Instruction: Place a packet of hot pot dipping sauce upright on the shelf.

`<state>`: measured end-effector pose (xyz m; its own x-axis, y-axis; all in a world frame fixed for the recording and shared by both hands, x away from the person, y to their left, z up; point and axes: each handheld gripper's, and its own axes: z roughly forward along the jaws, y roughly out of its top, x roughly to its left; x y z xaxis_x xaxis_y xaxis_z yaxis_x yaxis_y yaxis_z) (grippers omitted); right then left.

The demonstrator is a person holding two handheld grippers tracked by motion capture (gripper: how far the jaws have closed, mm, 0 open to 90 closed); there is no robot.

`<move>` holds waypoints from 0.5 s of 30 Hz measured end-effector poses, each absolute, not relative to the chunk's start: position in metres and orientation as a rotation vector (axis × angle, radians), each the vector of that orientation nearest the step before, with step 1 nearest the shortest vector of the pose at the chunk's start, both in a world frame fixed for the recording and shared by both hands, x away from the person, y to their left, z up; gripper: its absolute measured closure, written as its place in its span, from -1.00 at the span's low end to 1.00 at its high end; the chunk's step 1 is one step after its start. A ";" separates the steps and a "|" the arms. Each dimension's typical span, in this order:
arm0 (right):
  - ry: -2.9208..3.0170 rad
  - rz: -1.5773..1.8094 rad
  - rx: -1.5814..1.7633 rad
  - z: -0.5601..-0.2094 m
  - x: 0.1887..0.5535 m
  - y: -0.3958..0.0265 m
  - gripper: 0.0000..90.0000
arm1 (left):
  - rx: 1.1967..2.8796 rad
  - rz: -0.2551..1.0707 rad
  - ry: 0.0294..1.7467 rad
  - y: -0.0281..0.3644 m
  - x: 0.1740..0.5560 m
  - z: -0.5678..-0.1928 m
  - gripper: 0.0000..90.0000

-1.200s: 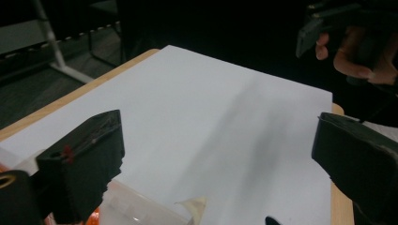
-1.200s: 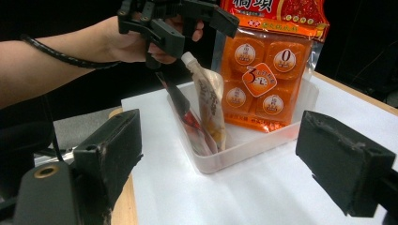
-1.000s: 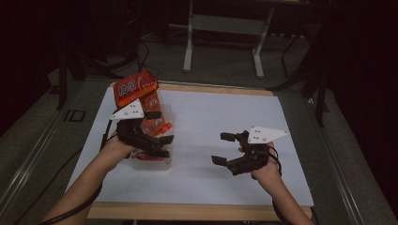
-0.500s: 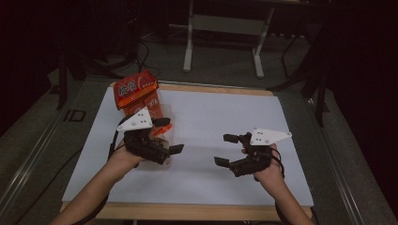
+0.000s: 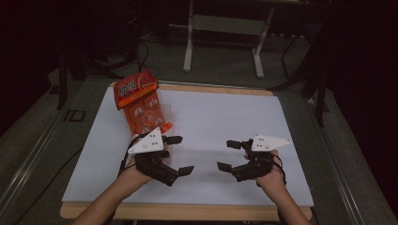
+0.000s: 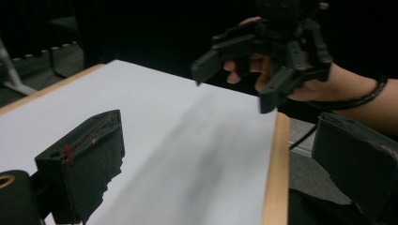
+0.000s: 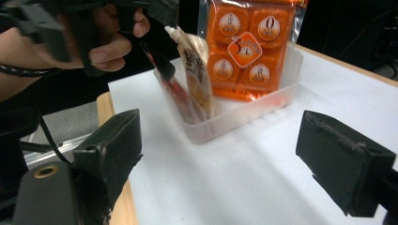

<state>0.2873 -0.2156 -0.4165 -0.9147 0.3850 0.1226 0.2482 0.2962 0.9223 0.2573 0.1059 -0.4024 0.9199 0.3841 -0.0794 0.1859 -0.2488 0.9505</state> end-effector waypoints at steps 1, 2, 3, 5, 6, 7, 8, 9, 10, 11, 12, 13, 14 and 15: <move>2.427 1.688 0.600 -0.418 0.287 -0.216 -0.68 | 1.840 0.201 0.418 0.104 0.255 -0.404 -0.93; 2.428 1.684 0.602 -0.420 0.287 -0.216 -0.68 | 1.850 0.198 0.413 0.102 0.253 -0.407 -0.93; 2.427 1.676 0.603 -0.421 0.286 -0.217 -0.68 | 1.852 0.198 0.411 0.102 0.252 -0.408 -0.93; 2.424 1.673 0.601 -0.423 0.285 -0.218 -0.68 | 1.858 0.189 0.401 0.098 0.248 -0.411 -0.93; 2.421 1.675 0.605 -0.424 0.285 -0.219 -0.68 | 1.861 0.188 0.398 0.098 0.246 -0.412 -0.93; 2.418 1.674 0.605 -0.425 0.284 -0.219 -0.69 | 1.862 0.188 0.396 0.096 0.244 -0.414 -0.93; 2.418 1.674 0.605 -0.425 0.284 -0.219 -0.69 | 1.862 0.188 0.396 0.096 0.244 -0.414 -0.93; 2.416 1.666 0.610 -0.427 0.284 -0.220 -0.69 | 1.869 0.180 0.394 0.094 0.241 -0.419 -0.93; 2.422 1.652 0.626 -0.430 0.283 -0.222 -0.69 | 1.871 0.170 0.394 0.093 0.240 -0.422 -0.93; 2.428 1.652 0.635 -0.432 0.283 -0.222 -0.69 | 1.876 0.164 0.396 0.093 0.239 -0.424 -0.93; 2.432 1.650 0.637 -0.433 0.283 -0.223 -0.69 | 1.880 0.166 0.397 0.092 0.237 -0.426 -0.93; 2.438 1.646 0.638 -0.434 0.283 -0.223 -0.69 | 1.887 0.168 0.396 0.091 0.236 -0.428 -0.93; 2.440 1.642 0.636 -0.435 0.283 -0.223 -0.69 | 1.885 0.161 0.399 0.091 0.235 -0.430 -0.93; 2.442 1.641 0.637 -0.436 0.282 -0.223 -0.69 | 1.884 0.152 0.401 0.090 0.234 -0.432 -0.93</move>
<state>0.2823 -0.2231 -0.4364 -0.9022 0.4132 0.1237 0.2706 0.3190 0.9083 0.2337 0.0904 -0.4323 0.9334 0.3473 -0.0900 0.1998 -0.2949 0.9344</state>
